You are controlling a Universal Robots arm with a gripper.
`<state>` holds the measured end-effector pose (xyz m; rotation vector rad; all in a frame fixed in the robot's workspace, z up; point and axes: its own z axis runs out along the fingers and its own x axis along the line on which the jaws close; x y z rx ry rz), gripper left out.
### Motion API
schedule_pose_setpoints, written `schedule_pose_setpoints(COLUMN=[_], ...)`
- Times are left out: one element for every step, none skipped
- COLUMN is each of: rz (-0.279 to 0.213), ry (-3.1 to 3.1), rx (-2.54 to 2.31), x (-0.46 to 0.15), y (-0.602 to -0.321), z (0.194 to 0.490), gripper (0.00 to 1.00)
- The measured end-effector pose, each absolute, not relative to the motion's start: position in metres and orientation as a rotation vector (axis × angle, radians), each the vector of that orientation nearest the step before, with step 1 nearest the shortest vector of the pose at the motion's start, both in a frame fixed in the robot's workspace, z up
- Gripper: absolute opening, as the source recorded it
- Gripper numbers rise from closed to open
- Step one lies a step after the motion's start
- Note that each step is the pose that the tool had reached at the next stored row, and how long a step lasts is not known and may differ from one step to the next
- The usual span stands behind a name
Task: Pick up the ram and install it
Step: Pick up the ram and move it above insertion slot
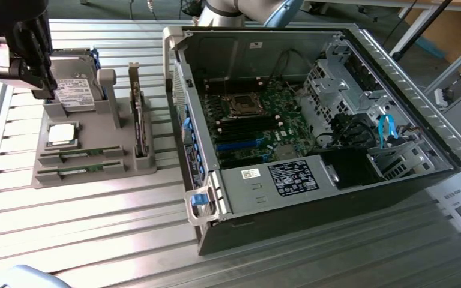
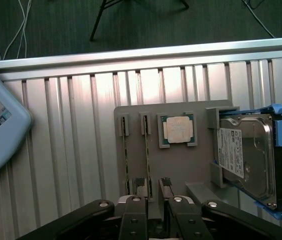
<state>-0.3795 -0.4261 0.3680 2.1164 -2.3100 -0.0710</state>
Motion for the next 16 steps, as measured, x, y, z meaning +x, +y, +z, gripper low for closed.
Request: schedule_pose_setpoints(rz=[-0.071,-0.071,-0.071,-0.071,-0.071,-0.071,-0.071,-0.071,-0.071,-0.071,-0.071,-0.071,-0.071,-0.071,-0.071,-0.071], ry=[-2.31,-2.31,-2.31,-2.31,-2.31,-2.31,-2.31,-2.31,-2.31,-2.31,-2.31,-2.31,-2.31,-2.31,-2.31,-2.31], rx=[2.116,2.116,2.116,2.117,2.117,2.117,2.116,2.117,2.117,2.116,2.116,2.116,2.116,2.116,2.116,2.116], x=[-0.379,-0.379,-0.379,-0.379,-0.379,-0.379,-0.379,-0.379,-0.379,-0.379,-0.379,-0.379,-0.379,-0.379,-0.379,-0.379], y=[-0.426,-0.426,-0.426,-0.426,-0.426,-0.426,-0.426,-0.426,-0.426,-0.426,-0.426,-0.426,-0.426,-0.426,-0.426,-0.426], z=[0.368,0.368,0.368,0.367,0.367,0.366,0.364,0.362,0.361,0.359,0.357,0.355,0.354,0.352,0.35,0.348], gripper=[0.24,0.24,0.24,0.24,0.24,0.24,0.24,0.24,0.24,0.24,0.24,0.24,0.24,0.24,0.24,0.24])
